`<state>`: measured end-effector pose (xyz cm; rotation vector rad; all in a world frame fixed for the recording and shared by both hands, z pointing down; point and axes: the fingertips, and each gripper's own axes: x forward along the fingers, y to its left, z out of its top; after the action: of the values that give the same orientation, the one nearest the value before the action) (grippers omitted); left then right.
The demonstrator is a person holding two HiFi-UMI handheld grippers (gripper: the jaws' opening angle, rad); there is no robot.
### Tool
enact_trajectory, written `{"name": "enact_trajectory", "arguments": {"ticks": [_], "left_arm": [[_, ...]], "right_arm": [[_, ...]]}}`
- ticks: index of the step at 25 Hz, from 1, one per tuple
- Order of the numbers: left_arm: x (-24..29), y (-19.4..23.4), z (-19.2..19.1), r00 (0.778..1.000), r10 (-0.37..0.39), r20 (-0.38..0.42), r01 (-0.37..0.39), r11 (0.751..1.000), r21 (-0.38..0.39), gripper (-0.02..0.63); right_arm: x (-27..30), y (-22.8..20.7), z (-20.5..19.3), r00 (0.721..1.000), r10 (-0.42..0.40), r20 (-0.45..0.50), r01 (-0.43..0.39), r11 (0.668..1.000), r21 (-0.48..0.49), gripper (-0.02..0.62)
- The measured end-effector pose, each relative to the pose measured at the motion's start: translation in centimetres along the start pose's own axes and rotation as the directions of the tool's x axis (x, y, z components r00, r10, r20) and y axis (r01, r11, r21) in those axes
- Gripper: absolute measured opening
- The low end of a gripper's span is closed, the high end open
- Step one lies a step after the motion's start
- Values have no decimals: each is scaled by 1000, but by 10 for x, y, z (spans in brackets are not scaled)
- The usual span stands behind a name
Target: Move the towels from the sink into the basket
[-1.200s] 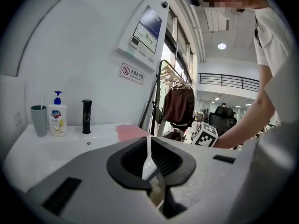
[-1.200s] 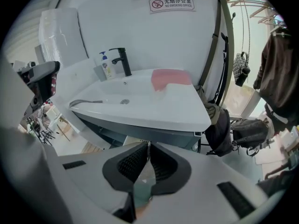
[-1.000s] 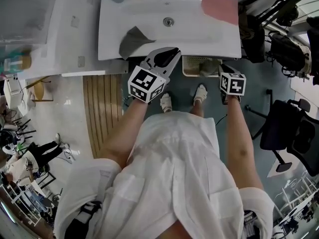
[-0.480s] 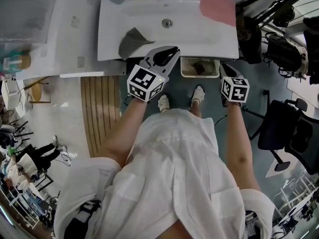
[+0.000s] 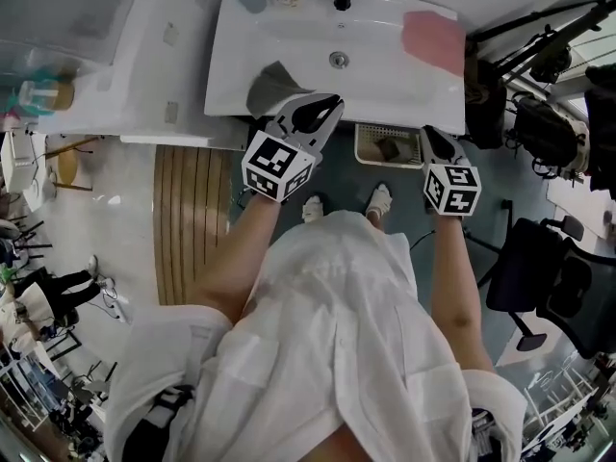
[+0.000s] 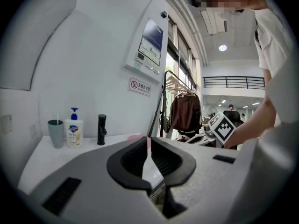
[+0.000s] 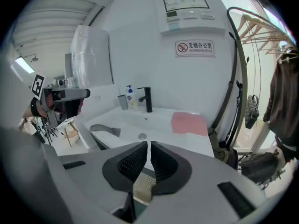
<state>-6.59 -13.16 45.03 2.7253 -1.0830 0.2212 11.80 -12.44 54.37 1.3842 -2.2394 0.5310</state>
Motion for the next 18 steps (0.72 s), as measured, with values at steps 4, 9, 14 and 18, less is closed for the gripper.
{"name": "enact_trajectory", "arguments": {"ticks": [4, 9, 14, 18], "left_arm": [[-26, 21, 8, 998, 66, 22, -66, 998, 0, 32], [-70, 50, 12, 987, 158, 39, -158, 987, -7, 32], [-120, 84, 5, 961, 271, 46, -270, 962, -34, 32], [-159, 106, -3, 935, 351, 50, -348, 936, -62, 32]], "right_arm": [[4, 22, 30, 996, 53, 66, -47, 995, -89, 37], [16, 57, 58, 988, 123, 90, -107, 982, -158, 37], [41, 106, 78, 974, 211, 78, -188, 954, -234, 37], [62, 152, 85, 957, 286, 52, -260, 923, -283, 36]]}}
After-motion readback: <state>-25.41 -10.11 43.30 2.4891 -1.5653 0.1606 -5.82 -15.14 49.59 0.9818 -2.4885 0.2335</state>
